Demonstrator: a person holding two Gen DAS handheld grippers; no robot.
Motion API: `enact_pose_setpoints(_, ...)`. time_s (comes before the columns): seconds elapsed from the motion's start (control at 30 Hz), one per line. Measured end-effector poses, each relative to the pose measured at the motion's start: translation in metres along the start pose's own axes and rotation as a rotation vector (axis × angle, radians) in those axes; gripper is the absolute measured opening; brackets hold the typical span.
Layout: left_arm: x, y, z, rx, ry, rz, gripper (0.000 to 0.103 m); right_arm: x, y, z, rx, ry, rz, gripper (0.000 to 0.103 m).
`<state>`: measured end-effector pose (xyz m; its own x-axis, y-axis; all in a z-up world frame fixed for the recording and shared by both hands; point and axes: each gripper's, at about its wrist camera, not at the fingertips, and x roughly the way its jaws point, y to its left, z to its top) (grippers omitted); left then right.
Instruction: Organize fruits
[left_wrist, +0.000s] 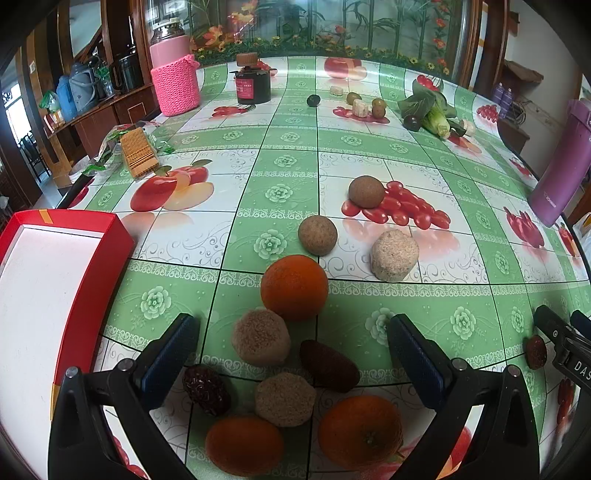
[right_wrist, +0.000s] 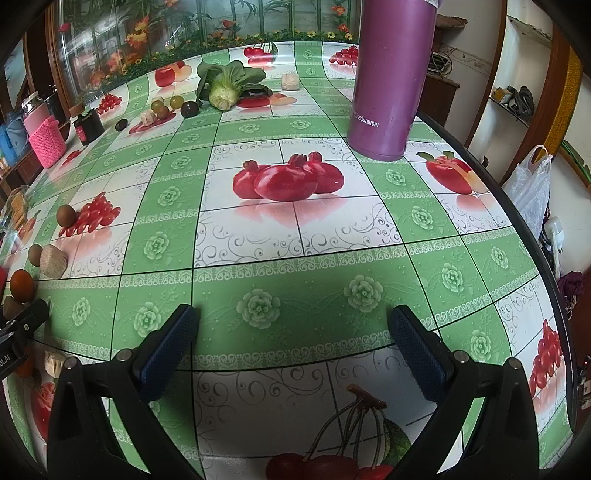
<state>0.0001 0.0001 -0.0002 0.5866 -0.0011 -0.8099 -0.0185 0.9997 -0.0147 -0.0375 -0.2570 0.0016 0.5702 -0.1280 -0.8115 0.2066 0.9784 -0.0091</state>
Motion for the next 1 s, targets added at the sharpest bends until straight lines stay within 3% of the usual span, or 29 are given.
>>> enact_pose_setpoints(0.67, -0.003, 0.000, -0.002, 0.009, 0.014, -0.001, 0.102, 0.002, 0.000, 0.003, -0.006, 0.008, 0.000, 0.103)
enact_pose_setpoints(0.73, -0.010, 0.002, -0.002, 0.023, 0.039, 0.025, 0.097, -0.004, 0.001, 0.005, -0.009, 0.000, 0.018, 0.103)
enact_pose_setpoints(0.77, -0.018, 0.001, -0.002, 0.031, 0.027, 0.045, 0.095, -0.010, 0.001, 0.005, -0.005, -0.028, 0.032, 0.103)
enact_pose_setpoints(0.9, -0.087, 0.006, -0.012, 0.145, -0.180, 0.177, 0.096, -0.049, 0.009, -0.001, -0.016, -0.211, 0.147, 0.103)
enact_pose_setpoints(1.0, -0.124, 0.020, -0.022, 0.193, -0.292, 0.239, 0.100, -0.066, 0.024, -0.007, -0.027, -0.268, 0.259, 0.103)
